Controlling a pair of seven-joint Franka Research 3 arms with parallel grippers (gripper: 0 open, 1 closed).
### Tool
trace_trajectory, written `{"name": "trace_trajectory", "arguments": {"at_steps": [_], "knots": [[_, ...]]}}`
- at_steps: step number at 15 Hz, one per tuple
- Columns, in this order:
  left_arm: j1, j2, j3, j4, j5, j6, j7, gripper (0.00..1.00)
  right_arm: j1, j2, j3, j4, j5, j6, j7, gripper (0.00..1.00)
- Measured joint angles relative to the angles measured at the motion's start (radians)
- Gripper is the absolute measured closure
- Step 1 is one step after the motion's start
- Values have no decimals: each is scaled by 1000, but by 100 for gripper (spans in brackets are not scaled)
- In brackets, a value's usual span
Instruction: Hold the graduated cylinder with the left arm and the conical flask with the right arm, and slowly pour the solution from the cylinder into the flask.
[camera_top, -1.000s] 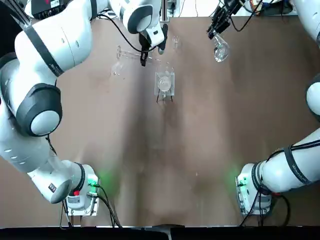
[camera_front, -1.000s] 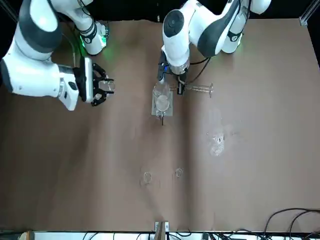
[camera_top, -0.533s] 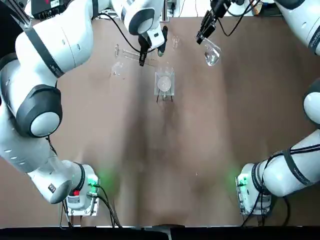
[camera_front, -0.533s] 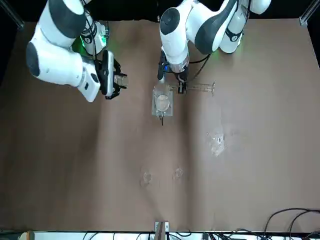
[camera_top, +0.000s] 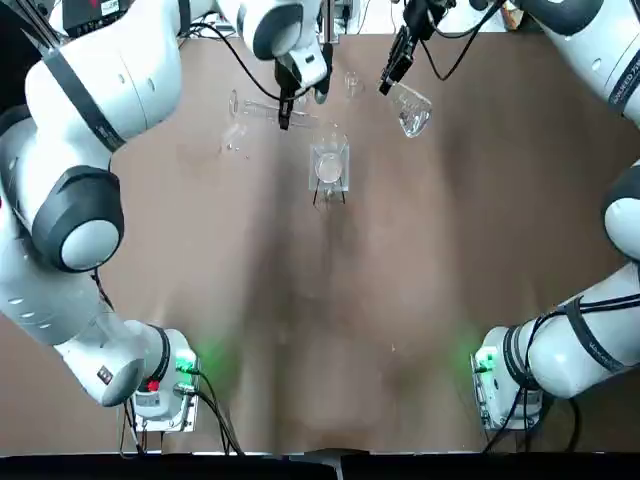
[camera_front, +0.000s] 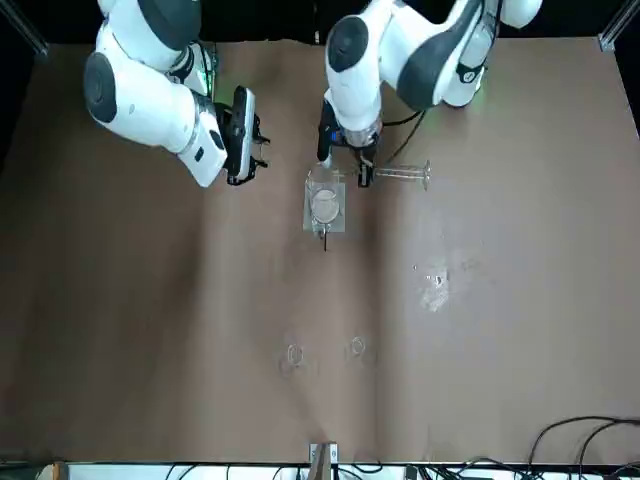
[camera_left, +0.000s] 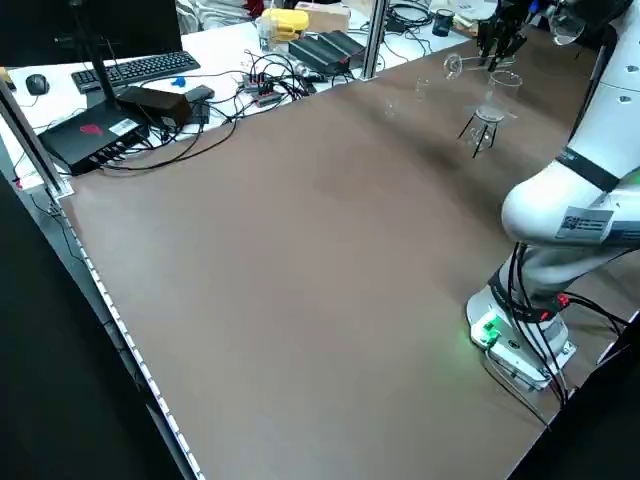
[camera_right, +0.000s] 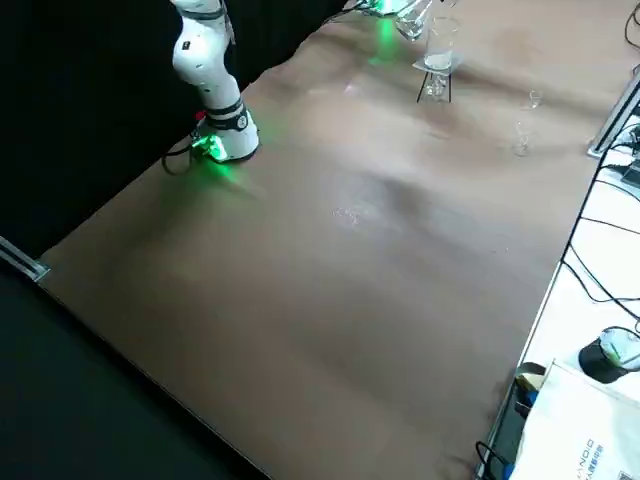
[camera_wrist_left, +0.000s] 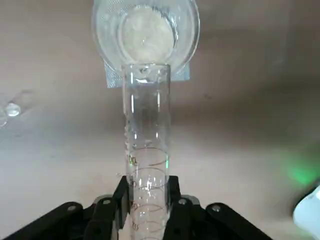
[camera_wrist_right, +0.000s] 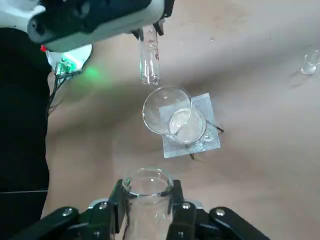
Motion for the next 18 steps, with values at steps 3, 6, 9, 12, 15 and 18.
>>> {"name": "trace_trajectory", "arguments": {"at_steps": [3, 6, 9, 12, 15, 18], "knots": [[69, -8, 0, 24, -113, 19, 20, 66, 36, 0, 0, 30, -30, 0, 55, 61], [147, -15, 0, 34, -220, 34, 76, 66, 71, 2, 0, 37, -71, 1, 110, 61], [260, -23, 0, 35, -367, 40, 192, 66, 106, 24, 0, 60, -113, 4, 160, 61], [391, -42, 2, 36, -508, 39, 354, 66, 140, 54, 0, 87, -149, 17, 213, 61], [513, -48, 2, 29, -631, 27, 511, 66, 175, 83, 0, 117, -198, 27, 259, 61], [634, -47, 1, -9, -758, 2, 679, 66, 210, 116, 0, 155, -246, 35, 303, 61]]}}
